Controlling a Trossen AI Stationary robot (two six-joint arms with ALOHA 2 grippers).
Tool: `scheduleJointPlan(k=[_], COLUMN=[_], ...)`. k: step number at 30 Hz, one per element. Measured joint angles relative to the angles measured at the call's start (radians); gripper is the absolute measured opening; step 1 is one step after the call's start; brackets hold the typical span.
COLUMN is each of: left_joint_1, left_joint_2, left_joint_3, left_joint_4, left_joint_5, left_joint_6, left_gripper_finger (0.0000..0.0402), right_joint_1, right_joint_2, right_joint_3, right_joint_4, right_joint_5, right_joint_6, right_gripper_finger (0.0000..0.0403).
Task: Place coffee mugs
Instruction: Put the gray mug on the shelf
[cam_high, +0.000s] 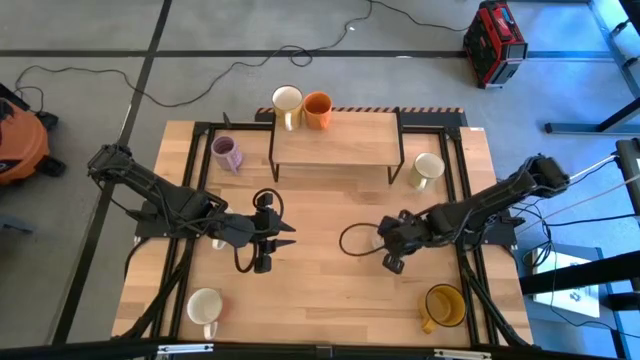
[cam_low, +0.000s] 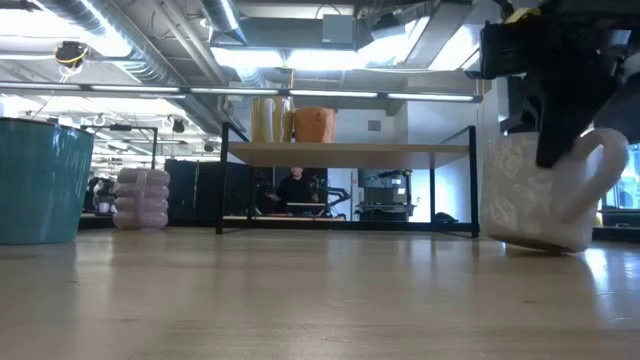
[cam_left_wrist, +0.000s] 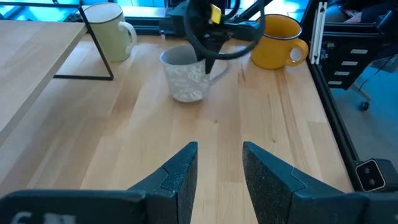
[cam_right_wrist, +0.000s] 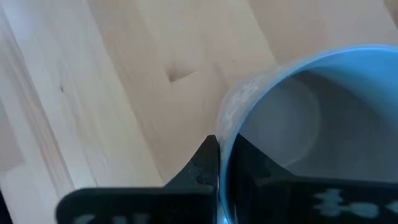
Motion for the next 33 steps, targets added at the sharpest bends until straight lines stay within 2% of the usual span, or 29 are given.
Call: scheduleJointPlan(k=[8, 17, 21, 26, 30, 33], left_joint_1=[0.002, 0.002, 0.002, 0.002, 0.002, 0.002], left_joint_2=[0.000, 0.000, 0.000, 0.000, 0.000, 0.000], left_joint_3=[0.000, 0.000, 0.000, 0.000, 0.000, 0.000], left_joint_4=[0.002, 0.001, 0.001, 0.000, 0.000, 0.000], left_joint_5=[-0.004, -0.008, -0.008, -0.008, -0.008, -0.008], left_joint_6=[0.000, 0.000, 0.000, 0.000, 0.000, 0.000], left_gripper_finger=[0.0121, 0.0121, 0.0121, 0.0121, 0.0121, 0.0121], right_joint_1=[-0.004, -0.010, -0.010, -0.016, -0.023, 0.002], right_joint_2=[0.052, 0.052, 0.052, 0.051, 0.017, -0.025], right_joint_3=[0.049, 0.051, 0.051, 0.057, 0.135, 0.217], right_joint_4=[-0.044, -0.047, -0.051, -0.067, -0.191, -0.301], right_joint_5=[-0.054, -0.088, -0.090, -0.100, -0.095, -0.036], right_joint_6=[-0.091, -0.041, -0.004, 0.024, 0.018, 0.060], right_gripper_finger=[0.0007, 0.0033, 0.0062, 0.0120, 0.0156, 0.0169])
